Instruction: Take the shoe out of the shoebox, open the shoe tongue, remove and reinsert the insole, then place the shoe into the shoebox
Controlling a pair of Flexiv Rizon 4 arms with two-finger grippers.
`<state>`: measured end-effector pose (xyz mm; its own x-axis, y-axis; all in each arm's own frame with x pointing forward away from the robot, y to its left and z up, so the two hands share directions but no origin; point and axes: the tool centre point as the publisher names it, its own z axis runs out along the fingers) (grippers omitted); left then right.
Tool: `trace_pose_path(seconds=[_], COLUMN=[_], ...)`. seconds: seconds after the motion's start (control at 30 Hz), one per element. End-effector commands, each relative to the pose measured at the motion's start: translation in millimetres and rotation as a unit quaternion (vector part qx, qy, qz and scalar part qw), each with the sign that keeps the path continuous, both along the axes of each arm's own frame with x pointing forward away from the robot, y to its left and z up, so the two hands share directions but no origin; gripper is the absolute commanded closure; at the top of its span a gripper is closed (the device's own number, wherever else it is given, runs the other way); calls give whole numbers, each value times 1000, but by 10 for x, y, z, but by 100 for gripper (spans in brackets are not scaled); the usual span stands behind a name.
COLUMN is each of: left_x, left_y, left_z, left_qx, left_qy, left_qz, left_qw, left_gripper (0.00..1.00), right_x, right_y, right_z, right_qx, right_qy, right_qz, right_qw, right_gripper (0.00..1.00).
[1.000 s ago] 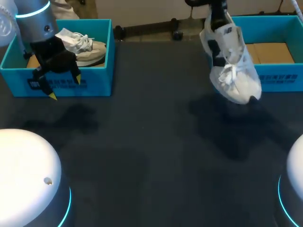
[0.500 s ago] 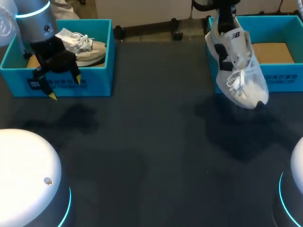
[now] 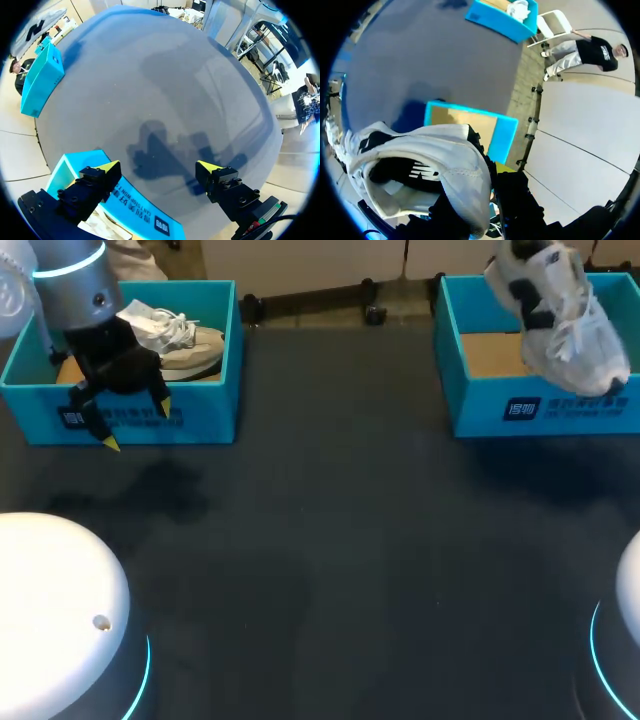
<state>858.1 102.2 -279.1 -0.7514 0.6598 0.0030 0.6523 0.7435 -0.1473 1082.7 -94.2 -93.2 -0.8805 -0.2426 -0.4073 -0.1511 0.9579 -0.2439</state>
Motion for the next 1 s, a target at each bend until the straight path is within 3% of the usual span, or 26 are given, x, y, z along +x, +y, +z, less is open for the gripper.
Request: trace_pose_path(seconds=[0.03, 0.33, 0.53, 0.77, 0.9, 1.0], left_x=[-2, -2, -2, -2, -2, -2], left_y=[4, 4, 4, 4, 4, 4], left_z=[-1, -1, -1, -1, -1, -1], left_qx=[2, 2, 2, 2, 2, 2], left_qy=[0, 0, 0, 0, 0, 0], left_qz=[0, 0, 0, 0, 0, 0], left_qw=[1000, 1000, 1000, 1000, 1000, 1000], left_gripper=[0, 0, 0, 0, 0, 0], right_x=[442, 942, 1147, 1231, 1244, 1227], right_y=[-369, -960, -1163, -1280, -1433, -1619], right_z=[-88, -459, -722, -870, -858, -821], right_qx=[18, 29, 27, 17, 23, 34], right_qy=[13, 19, 35, 44, 33, 19], right_qz=[16, 27, 22, 24, -24, -120], right_qw=[1000, 999, 999, 999, 999, 992], right_gripper=[100, 100, 100, 100, 100, 100])
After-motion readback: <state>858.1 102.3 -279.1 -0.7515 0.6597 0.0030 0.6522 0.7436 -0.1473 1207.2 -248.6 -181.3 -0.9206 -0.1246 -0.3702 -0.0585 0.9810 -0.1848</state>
